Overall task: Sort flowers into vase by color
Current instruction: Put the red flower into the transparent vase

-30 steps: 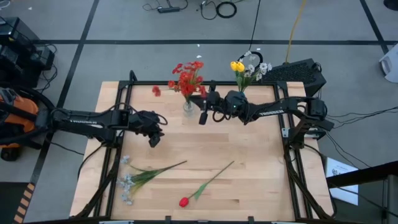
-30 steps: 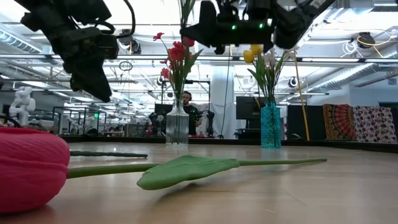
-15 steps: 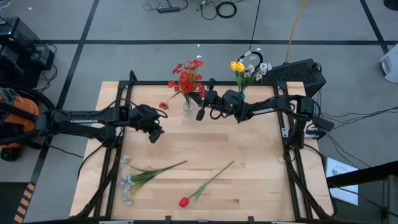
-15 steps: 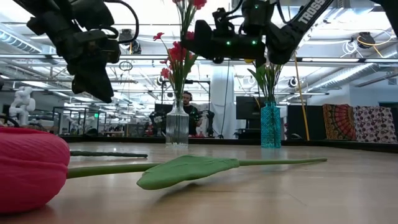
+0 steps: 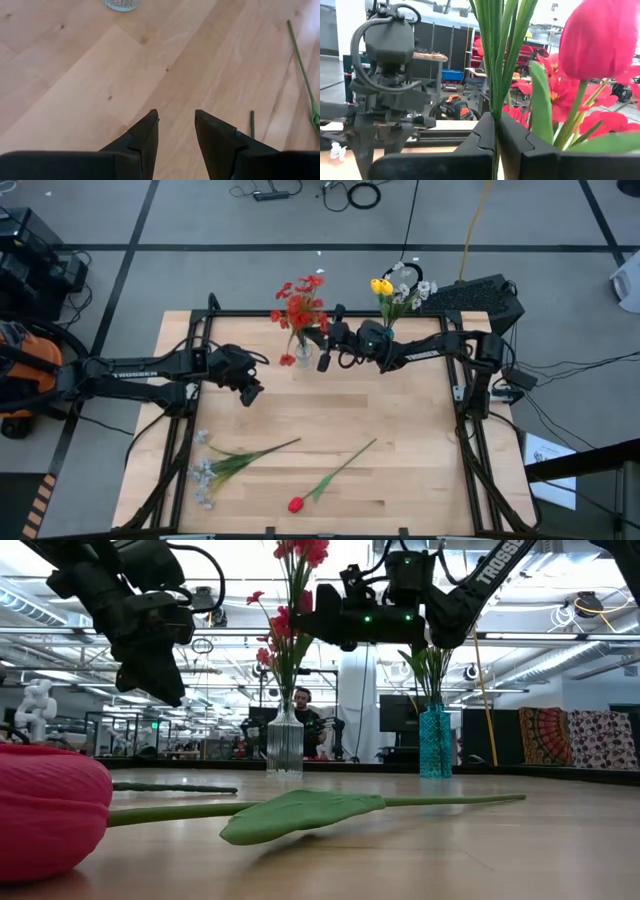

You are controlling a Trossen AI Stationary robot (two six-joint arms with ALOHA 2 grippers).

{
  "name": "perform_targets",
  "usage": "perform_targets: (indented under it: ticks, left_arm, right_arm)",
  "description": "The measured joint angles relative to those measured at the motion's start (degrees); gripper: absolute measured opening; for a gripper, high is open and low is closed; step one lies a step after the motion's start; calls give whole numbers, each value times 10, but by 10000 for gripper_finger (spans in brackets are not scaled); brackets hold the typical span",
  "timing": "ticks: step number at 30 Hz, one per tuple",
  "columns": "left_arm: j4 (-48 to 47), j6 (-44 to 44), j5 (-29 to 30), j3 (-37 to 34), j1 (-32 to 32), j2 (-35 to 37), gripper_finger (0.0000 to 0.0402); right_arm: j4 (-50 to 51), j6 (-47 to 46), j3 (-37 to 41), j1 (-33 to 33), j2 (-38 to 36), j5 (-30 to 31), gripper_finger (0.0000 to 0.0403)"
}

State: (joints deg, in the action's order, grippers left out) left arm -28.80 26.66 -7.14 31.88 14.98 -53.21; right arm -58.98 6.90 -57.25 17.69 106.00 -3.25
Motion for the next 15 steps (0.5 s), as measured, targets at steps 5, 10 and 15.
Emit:
perform_targets:
  ticks: [5,10,15]
  left_arm:
    - [0,1,0,0,0,0,134]
    - [0,15,-3,0,1,0,134]
    - [0,15,-4,0,1,0,134]
  right_arm:
    - [-8,-3,-1,2,13,-1,0]
    - [-19,-15,-2,3,41,-1,0]
    - [-25,-17,-2,3,59,2,0]
